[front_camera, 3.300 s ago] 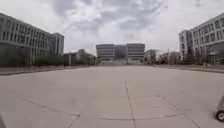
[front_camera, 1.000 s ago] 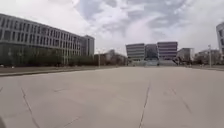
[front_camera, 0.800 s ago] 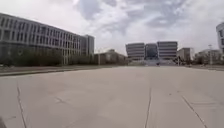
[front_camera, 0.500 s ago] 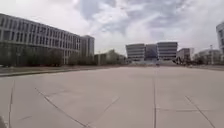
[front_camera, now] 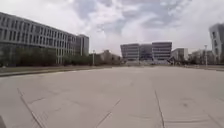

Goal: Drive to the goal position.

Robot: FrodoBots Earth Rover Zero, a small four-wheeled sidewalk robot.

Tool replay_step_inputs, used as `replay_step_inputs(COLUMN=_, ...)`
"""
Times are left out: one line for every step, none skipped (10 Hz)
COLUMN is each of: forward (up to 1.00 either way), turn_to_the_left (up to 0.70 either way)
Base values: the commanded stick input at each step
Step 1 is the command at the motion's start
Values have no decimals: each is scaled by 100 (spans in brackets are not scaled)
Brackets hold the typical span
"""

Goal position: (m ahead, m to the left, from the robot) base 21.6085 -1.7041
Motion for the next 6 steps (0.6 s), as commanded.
replay_step_inputs(forward=70, turn_to_the_left=-16)
replay_step_inputs(forward=70, turn_to_the_left=-2)
replay_step_inputs(forward=70, turn_to_the_left=0)
replay_step_inputs(forward=70, turn_to_the_left=0)
replay_step_inputs(forward=70, turn_to_the_left=0)
replay_step_inputs(forward=70, turn_to_the_left=-23)
